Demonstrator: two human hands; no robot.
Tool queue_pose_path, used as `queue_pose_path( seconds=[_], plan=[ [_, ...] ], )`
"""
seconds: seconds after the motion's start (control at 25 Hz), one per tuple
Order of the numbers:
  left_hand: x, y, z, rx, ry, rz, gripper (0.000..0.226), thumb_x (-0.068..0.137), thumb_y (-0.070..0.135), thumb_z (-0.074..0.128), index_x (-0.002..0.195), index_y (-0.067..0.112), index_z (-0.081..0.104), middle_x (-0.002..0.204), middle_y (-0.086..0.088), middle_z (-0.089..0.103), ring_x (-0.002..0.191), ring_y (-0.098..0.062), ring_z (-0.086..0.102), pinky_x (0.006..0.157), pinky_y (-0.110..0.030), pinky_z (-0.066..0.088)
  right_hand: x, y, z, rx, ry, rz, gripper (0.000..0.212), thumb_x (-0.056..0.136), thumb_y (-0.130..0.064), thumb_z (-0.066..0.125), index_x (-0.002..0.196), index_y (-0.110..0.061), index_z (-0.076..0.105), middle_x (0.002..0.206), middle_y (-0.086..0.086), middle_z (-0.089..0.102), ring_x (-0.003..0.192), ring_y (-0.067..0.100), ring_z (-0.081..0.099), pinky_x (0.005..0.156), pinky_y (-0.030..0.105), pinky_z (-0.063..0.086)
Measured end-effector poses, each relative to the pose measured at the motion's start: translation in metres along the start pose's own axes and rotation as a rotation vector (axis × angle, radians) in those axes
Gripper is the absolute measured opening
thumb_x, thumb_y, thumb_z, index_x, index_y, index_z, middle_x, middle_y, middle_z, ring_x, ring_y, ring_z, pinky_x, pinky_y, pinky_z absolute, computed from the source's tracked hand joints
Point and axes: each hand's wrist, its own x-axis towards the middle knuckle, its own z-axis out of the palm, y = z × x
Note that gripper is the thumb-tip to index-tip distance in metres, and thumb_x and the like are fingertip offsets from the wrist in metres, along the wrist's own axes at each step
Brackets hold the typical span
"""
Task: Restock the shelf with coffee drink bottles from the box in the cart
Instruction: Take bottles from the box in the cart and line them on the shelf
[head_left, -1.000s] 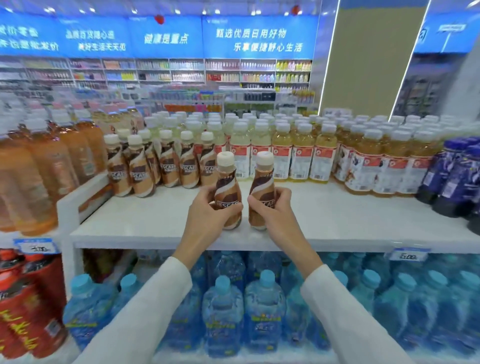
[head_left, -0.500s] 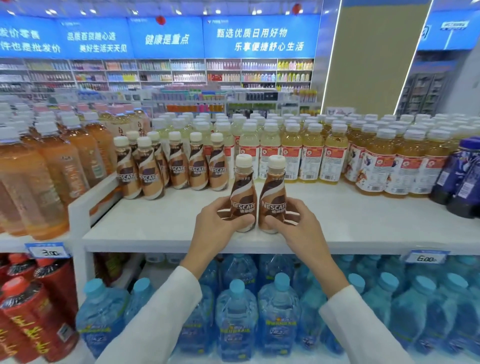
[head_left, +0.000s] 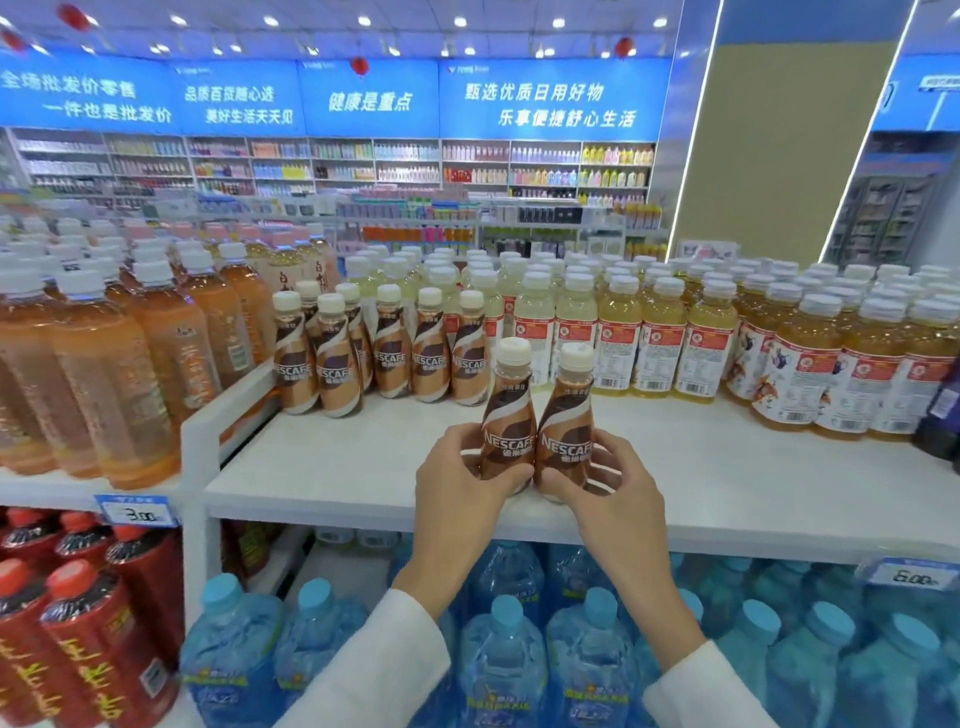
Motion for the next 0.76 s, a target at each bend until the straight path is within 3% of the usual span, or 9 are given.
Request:
queue_pose_path(
  seconds=[0.16,0.28,0.4,0.52,0.76],
  plan=[
    [0.022,-0.018,-0.043,0.046,0.122,-0.061,0.053,0.072,0.032,0.089,0.117,0.031,0.062,0.102,0.018,0.067,0.096,0.003,0.062,0.084,-0.015,0.046,0.011,-0.015,0.057,-0.006,-0.105,-0.017,0.049,0.073,-0.03,0.088,0.108,-0.04,0.055,0.104,-0.02,0.067,0.095,-0.001,0.066,0.079,0.016,0.051],
    [0.063,-0.038,-0.075,0.134,0.207,-0.063,0.051,0.074,0.031,0.086,0.119,0.023,0.064,0.109,0.008,0.071,0.1,-0.01,0.066,0.091,-0.029,0.053,0.036,-0.023,0.119,-0.046,-0.156,-0.061,0.051,0.072,-0.035,0.085,0.109,-0.039,0.05,0.11,-0.011,0.065,0.101,0.01,0.065,0.09,0.033,0.054],
    [0.1,-0.052,-0.087,0.224,0.236,-0.035,0.046,0.077,0.03,0.083,0.118,0.019,0.067,0.117,0.001,0.065,0.105,-0.014,0.06,0.097,-0.035,0.051,0.061,-0.026,0.16,-0.049,-0.18,-0.085,0.051,0.075,-0.033,0.082,0.112,-0.034,0.046,0.116,-0.006,0.063,0.108,0.016,0.062,0.096,0.039,0.052],
    [0.12,-0.061,-0.082,0.236,0.263,-0.045,0.04,0.076,0.031,0.082,0.112,0.022,0.067,0.108,0.0,0.062,0.099,-0.02,0.061,0.094,-0.044,0.053,0.079,-0.024,0.176,-0.052,-0.171,-0.07,0.049,0.076,-0.029,0.08,0.113,-0.028,0.047,0.118,-0.004,0.063,0.11,0.019,0.062,0.098,0.045,0.051],
    [0.134,-0.063,-0.076,0.105,0.312,-0.089,0.05,0.073,0.022,0.087,0.11,0.02,0.055,0.107,0.0,0.064,0.1,-0.019,0.062,0.091,-0.037,0.053,0.095,-0.017,0.185,-0.063,-0.137,-0.075,0.051,0.074,-0.032,0.081,0.112,-0.03,0.046,0.12,0.001,0.06,0.106,0.019,0.063,0.094,0.045,0.053]
  ],
)
